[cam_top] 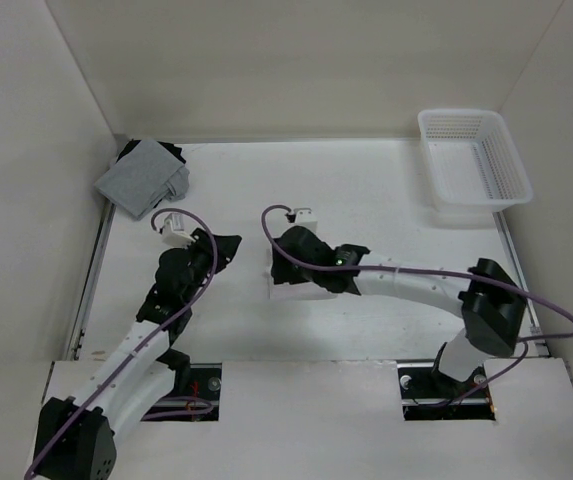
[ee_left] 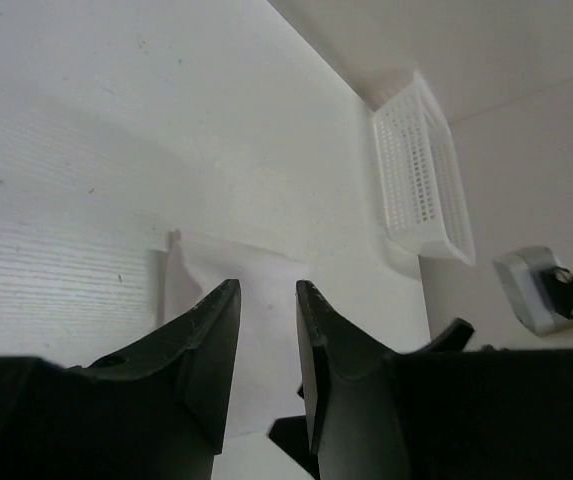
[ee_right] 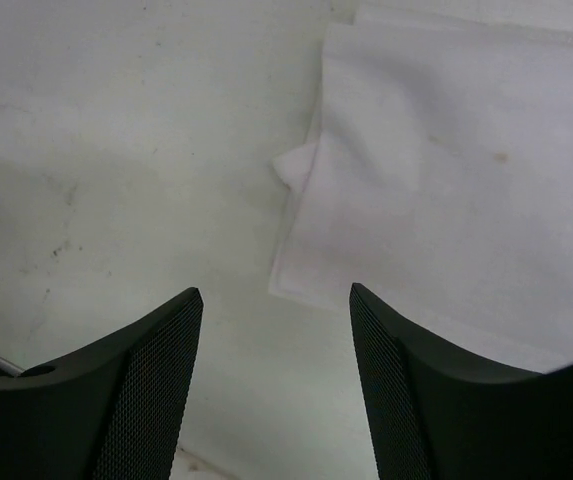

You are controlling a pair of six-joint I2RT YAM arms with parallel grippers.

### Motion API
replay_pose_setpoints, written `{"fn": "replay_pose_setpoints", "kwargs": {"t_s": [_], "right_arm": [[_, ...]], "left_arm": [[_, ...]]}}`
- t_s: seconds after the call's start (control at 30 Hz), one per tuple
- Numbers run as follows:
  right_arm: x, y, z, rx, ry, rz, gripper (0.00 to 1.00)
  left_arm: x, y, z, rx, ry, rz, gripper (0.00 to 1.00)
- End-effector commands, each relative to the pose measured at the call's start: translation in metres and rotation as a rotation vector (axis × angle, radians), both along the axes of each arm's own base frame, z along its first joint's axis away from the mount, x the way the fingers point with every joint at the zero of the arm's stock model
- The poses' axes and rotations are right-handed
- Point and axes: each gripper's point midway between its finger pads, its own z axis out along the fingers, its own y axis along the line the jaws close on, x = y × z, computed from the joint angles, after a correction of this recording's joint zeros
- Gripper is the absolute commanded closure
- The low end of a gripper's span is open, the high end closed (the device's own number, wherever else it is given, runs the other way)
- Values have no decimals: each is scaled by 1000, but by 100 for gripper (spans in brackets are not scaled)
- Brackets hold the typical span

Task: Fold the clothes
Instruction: Fold the tank top

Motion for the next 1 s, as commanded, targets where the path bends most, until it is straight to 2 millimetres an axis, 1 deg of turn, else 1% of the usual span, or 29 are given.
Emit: {"fn": "replay_pose_setpoints", "kwargs": {"t_s": [0.0,0.03,0.07,0.1,0.13,0.17,0.2,0.23,0.33,0.4,0.47,0.6,0.7,0.77,0.87,0.97], "right_arm": [[4,-13,56,167,-118,-44,39],[4,-19,56,191,-127,-49,46],[11,-30,54,206,-138,-70,57],[13,-38,48,218,-127,-82,73],[13,-43,44,237,-118,-79,84],[15,-49,41,253,-114,-81,90],[14,-52,37,272,-113,-79,92],[14,-54,33,297,-114,-76,94],[11,-59,19,347,-100,-70,94],[19,-60,13,375,-100,-71,94],[23,-55,4,390,-78,-50,94],[22,-47,-17,399,-42,-41,94],[19,-41,-29,416,-16,-27,94],[17,-42,-37,411,-1,-30,94],[13,-46,-49,399,22,-36,94],[7,-53,-58,377,42,-43,94]], "left_arm": [[1,-9,-1,-3,9,-57,73],[2,-14,-4,2,16,-73,73],[2,-22,-5,4,19,-95,73],[2,-31,-7,6,20,-119,74],[1,-41,-8,8,21,-144,74],[-1,-52,-9,12,23,-170,75],[-3,-64,-11,18,23,-200,76],[-6,-75,-13,28,23,-231,77],[-12,-108,-18,63,14,-312,80],[-7,-122,-25,90,15,-322,80],[4,-128,-36,107,33,-310,81],[29,-124,-63,124,88,-259,82],[45,-112,-90,134,141,-214,83],[49,-108,-105,122,180,-209,83],[49,-102,-120,112,212,-201,83],[49,-100,-119,81,201,-190,83]]}}
